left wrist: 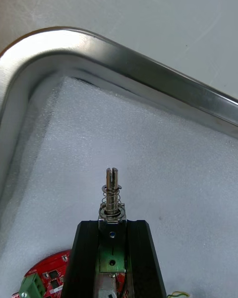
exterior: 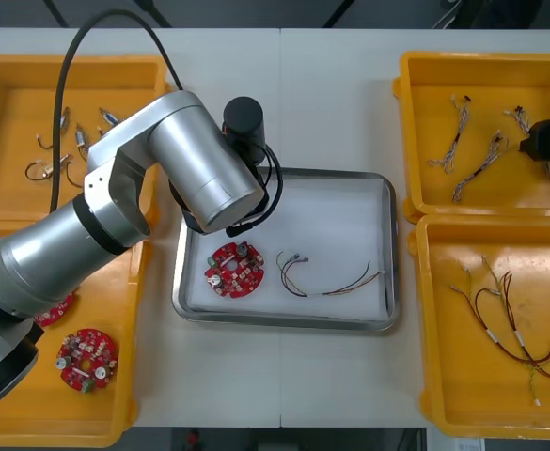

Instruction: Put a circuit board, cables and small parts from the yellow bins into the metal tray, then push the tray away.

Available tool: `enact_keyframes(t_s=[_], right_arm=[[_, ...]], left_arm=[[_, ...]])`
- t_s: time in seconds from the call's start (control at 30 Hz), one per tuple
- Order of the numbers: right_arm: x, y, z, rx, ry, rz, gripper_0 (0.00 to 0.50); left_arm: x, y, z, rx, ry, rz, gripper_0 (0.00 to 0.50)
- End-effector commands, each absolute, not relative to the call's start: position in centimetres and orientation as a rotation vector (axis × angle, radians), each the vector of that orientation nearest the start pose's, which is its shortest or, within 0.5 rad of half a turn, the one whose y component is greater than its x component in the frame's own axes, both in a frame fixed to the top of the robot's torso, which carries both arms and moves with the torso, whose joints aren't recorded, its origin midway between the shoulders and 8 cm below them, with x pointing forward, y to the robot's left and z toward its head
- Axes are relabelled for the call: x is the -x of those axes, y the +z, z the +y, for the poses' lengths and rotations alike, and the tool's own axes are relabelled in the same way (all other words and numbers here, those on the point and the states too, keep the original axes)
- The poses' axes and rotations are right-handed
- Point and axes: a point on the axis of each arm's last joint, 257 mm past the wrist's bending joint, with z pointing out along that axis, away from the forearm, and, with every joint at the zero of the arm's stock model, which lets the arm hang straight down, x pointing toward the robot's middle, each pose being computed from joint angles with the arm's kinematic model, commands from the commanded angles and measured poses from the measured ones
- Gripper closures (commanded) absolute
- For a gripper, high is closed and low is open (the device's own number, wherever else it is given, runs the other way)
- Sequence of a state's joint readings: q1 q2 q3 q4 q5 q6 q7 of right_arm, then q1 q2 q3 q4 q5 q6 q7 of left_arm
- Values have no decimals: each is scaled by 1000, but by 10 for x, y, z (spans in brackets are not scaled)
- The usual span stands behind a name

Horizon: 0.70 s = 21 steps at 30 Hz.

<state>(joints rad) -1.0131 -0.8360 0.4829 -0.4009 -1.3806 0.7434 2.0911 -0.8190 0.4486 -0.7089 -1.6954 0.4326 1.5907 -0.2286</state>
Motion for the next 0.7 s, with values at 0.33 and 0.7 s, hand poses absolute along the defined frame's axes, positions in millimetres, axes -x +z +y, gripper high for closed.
enact_keyframes(t_s=[0.33, 0.7], right_arm=[[-631, -223, -469, 120, -28, 2384, 500], [-635, -185, -460, 261, -26, 2361, 500]], left_arm=[[-508, -245, 68, 512, -183, 2502, 499], [-514, -241, 71, 502, -182, 2477, 208]])
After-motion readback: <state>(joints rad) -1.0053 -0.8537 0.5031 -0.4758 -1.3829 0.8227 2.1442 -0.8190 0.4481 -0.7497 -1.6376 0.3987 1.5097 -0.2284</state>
